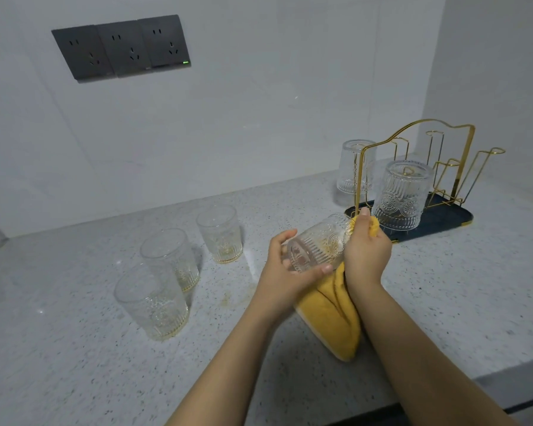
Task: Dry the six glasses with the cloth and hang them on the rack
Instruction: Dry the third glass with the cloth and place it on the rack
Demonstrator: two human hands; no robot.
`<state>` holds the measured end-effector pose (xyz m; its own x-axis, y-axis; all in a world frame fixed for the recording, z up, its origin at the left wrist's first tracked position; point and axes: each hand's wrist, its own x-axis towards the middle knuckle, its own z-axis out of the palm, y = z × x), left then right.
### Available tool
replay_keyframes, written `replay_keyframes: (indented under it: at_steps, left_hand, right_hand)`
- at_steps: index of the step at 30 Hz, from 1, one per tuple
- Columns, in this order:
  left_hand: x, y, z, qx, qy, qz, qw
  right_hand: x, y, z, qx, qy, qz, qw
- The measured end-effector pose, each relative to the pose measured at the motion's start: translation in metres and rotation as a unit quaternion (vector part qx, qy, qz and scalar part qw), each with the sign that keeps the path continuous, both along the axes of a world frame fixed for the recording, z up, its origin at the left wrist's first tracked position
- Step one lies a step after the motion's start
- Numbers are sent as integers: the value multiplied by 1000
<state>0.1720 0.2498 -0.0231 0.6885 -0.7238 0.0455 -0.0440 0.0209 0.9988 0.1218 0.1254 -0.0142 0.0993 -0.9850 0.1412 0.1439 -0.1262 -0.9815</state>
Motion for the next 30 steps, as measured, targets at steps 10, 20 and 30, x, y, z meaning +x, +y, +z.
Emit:
replay_keyframes:
  at_steps: [10, 20, 30]
  left_hand:
    - [-7, -11, 20, -63, -44, 98, 992]
    - [19, -86, 128, -123, -126, 122, 977]
    - [46, -212, 172, -103, -212, 121, 964]
  right_hand:
    - [-22, -2, 5, -84, 41, 12, 996]
    - [-69, -42, 15, -127, 26, 3, 992]
    - [-68, -74, 19, -108, -8, 56, 993]
